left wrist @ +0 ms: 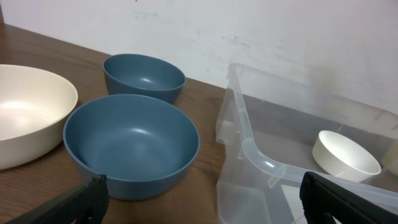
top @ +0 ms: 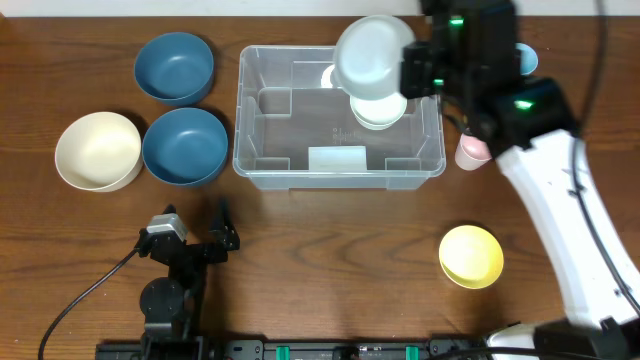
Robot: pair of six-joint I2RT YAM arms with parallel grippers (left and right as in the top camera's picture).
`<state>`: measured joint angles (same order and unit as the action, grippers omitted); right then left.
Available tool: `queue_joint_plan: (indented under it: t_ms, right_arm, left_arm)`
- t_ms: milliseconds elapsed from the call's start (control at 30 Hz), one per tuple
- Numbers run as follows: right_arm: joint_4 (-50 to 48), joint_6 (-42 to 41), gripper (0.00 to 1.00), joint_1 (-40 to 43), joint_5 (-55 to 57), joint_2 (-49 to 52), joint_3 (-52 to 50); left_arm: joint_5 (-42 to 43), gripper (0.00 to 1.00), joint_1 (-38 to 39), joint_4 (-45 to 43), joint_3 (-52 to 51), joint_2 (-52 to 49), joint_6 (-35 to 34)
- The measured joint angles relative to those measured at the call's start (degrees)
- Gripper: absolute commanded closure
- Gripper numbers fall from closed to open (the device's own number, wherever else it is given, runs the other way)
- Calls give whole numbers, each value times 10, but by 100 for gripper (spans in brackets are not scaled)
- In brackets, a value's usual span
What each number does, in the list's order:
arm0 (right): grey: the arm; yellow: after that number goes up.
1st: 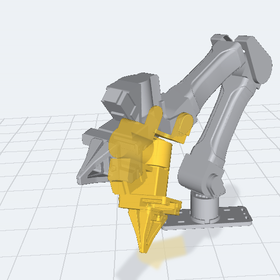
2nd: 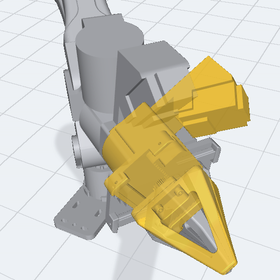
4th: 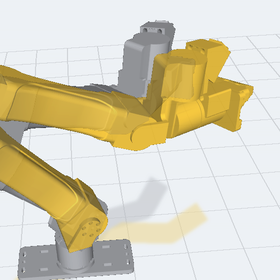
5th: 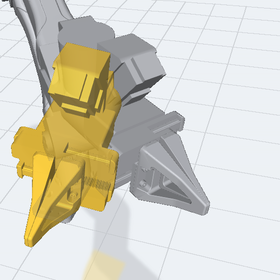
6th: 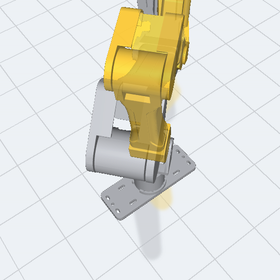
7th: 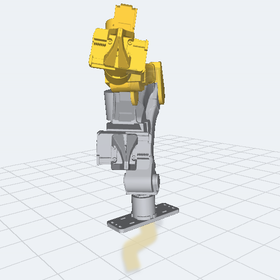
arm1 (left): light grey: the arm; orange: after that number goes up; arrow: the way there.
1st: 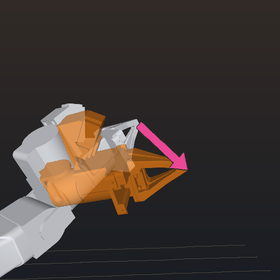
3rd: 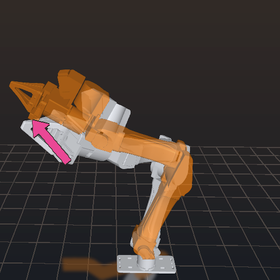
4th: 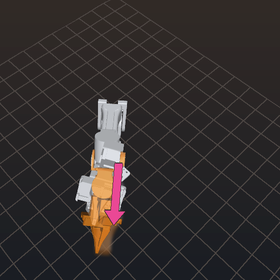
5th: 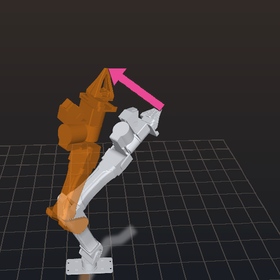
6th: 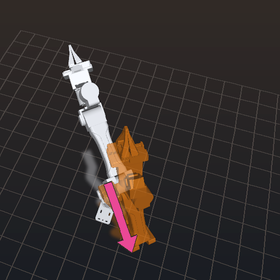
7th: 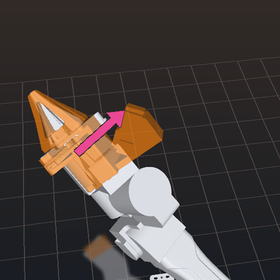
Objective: Pack container
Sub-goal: 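Carry the light-blue bowl over the container and stack it in the white bowl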
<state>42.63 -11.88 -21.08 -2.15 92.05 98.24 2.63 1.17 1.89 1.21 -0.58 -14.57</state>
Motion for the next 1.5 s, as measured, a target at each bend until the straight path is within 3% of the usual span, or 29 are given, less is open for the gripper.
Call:
queue_joint_plan:
  t_ms: [267,700,767,800,867,900,933,1500]
  right_arm:
    - [-56,2,99,-17,108,130,0]
    - [-64,-18,99,24,134,268,0]
    - [-64,-22,88,30,133,272,0]
    - [-65,-25,76,31,131,272,0]
    - [-66,-30,42,35,128,272,0]
    - [-66,-27,32,36,125,272,0]
    - [-65,-27,30,37,122,272,0]
    - [-13,-13,40,37,26,272,17]
  left_arm:
    - [0,2,0,0,0,0,0]
    - [0,2,0,0,0,0,0]
    - [0,2,0,0,0,0,0]
    - [0,2,0,0,0,0,0]
    - [0,2,0,0,0,0,0]
    - [0,2,0,0,0,0,0]
    - [0,2,0,0,0,0,0]
    - [0,2,0,0,0,0,0]
